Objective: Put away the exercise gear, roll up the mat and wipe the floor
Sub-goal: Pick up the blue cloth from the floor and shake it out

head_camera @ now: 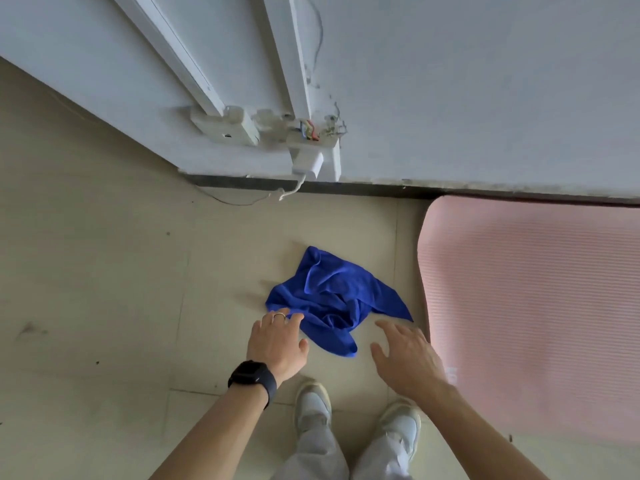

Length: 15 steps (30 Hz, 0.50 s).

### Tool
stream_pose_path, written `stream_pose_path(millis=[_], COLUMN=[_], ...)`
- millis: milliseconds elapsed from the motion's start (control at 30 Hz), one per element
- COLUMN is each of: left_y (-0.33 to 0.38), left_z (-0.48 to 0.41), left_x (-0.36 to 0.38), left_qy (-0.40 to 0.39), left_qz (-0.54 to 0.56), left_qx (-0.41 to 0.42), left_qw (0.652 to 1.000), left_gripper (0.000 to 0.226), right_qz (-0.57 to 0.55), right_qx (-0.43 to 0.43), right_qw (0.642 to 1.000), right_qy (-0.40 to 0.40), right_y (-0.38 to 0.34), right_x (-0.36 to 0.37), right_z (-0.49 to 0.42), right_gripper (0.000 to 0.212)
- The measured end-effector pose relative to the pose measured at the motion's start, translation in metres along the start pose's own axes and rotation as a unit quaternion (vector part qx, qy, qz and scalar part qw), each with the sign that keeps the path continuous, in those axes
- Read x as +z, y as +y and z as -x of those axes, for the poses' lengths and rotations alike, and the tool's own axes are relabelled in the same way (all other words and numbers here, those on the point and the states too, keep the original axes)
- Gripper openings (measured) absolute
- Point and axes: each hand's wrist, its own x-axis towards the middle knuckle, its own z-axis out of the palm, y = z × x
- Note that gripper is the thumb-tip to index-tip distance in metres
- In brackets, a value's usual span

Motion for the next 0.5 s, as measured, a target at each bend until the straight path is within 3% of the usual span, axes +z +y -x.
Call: stream_pose_path(millis=[133, 300, 367, 500], left_y=[-0.013, -0.024, -0.025, -0.033], left_z=[-0.068, -0.125, -0.133, -0.112], left_x=[0.069, 0.131, 0.146, 0.149], left_qy=[-0.009, 0.019, 0.023, 0.048], left_qz=[-0.014, -0.075, -0.093, -0.084], left_qx=[-0.004, 0.047, 0.069, 0.087], left_qw=[1.000, 0.996, 0.993, 0.991], left_gripper=[0.060, 0.071, 0.052, 0.020], right_qz=[0.035, 0.199, 0.250, 0.234], right_qx=[-0.024, -0.095, -0.104, -0.092], right_qw=[0.999, 0.975, 0.962, 0.964], right_qy=[-0.002, 0.005, 0.027, 0.091], right_y=[0.018, 0.032, 0.038, 0.043], right_x=[0.059, 0.115, 0.129, 0.134], right_z=[-0.083, -0.155, -0.167, -0.157], right_gripper=[0.052, 0.085, 0.078, 0.035])
